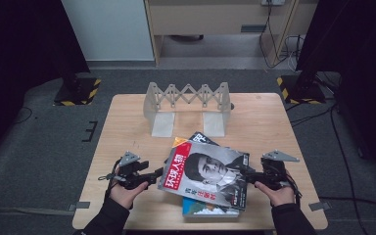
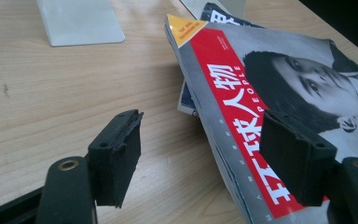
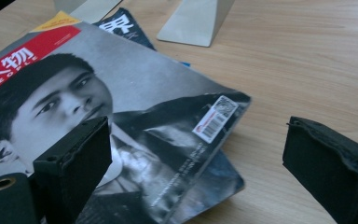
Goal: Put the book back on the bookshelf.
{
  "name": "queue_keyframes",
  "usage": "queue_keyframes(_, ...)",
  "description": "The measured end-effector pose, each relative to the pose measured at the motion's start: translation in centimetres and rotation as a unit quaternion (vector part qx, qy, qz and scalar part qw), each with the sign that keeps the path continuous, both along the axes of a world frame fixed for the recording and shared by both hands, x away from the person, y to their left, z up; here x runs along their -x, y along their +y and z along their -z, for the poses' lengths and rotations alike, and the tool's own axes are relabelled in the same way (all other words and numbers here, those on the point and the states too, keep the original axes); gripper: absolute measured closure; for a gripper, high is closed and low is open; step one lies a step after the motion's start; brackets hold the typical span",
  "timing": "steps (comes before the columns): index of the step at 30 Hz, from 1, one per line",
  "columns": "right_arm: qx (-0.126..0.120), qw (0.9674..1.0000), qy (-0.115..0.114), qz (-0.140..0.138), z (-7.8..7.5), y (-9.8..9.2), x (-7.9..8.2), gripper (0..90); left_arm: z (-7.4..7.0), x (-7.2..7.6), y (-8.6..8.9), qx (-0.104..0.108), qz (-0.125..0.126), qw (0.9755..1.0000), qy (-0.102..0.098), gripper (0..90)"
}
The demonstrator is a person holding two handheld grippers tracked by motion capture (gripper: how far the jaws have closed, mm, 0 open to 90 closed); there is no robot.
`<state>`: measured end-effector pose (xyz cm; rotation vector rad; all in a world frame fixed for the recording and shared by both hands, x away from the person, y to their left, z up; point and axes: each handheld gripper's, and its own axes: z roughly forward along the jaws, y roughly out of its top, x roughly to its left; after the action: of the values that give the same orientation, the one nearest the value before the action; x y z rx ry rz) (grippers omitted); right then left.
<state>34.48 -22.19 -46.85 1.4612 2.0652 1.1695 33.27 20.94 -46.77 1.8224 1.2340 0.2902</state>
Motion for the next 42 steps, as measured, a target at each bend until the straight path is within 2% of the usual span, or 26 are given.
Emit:
queue_keyframes(5, 0.003, 0.9999, 0.004, -0.011, 0.4, 0.8, 0.1, 7.6, 0.1, 0.1, -0.5, -0.004, 0.006, 1.0, 0.007, 30.4)
queue_keyframes(9, 0.004, 0.9998, 0.015, -0.015, 0.9, 1.2, 0.3, 7.6, 0.5, 0.2, -1.5, -0.007, 0.021, 0.9995, 0.025, 31.0)
queue_keyframes(11, 0.006, 0.9996, 0.018, -0.021, 1.1, 1.3, 0.3, 7.6, 0.7, 0.2, -1.9, -0.001, 0.028, 0.9991, 0.033, 31.2)
queue_keyframes(13, 0.006, 0.9995, 0.021, -0.024, 1.2, 1.4, 0.4, 7.5, 0.8, 0.2, -2.1, -0.003, 0.031, 0.9989, 0.036, 31.1)
queue_keyframes(16, 0.004, 0.999, 0.033, -0.03, 1.6, 1.7, 0.4, 7.2, 1.3, 0.1, -2.5, -0.009, 0.041, 0.998, 0.048, 31.1)
queue_keyframes(22, 0.001, 0.9986, 0.038, -0.037, 1.9, 2.1, 0.4, 7.1, 1.9, -0.2, -2.9, -0.011, 0.055, 0.9963, 0.066, 28.4)
queue_keyframes(23, 0.002, 0.9984, 0.04, -0.04, 2.0, 2.1, 0.4, 7.1, 2.1, -0.4, -3.0, -0.002, 0.058, 0.9956, 0.074, 27.8)
queue_keyframes(27, 0.003, 0.9981, 0.043, -0.043, 2.2, 2.3, 0.4, 7.1, 2.3, -0.6, -3.1, 0.003, 0.061, 0.995, 0.079, 26.2)
queue_keyframes(30, 0.004, 0.9979, 0.047, -0.045, 2.4, 2.4, 0.3, 7.0, 2.7, -0.7, -3.2, 0.024, 0.068, 0.9931, 0.092, 25.7)
queue_keyframes(33, 0.003, 0.9978, 0.048, -0.046, 2.4, 2.5, 0.2, 6.7, 2.8, -0.7, -3.4, 0.028, 0.074, 0.9923, 0.095, 25.7)
queue_keyframes(34, 0.003, 0.9978, 0.047, -0.046, 2.5, 2.5, 0.2, 6.6, 2.9, -0.7, -3.5, 0.033, 0.082, 0.9912, 0.099, 25.7)
queue_keyframes(37, 0.001, 0.9978, 0.047, -0.046, 2.5, 2.5, 0.2, 6.4, 3.0, -0.8, -3.6, 0.032, 0.083, 0.9908, 0.102, 24.9)
queue_keyframes(40, -0.004, 0.9978, 0.048, -0.045, 2.6, 2.5, 0.2, 5.9, 3.0, -0.9, -3.5, 0.046, 0.083, 0.9891, 0.112, 25.9)
queue_keyframes(42, -0.004, 0.9979, 0.047, -0.045, 2.7, 2.5, 0.2, 5.8, 2.9, -0.8, -3.4, 0.045, 0.085, 0.9889, 0.112, 27.6)
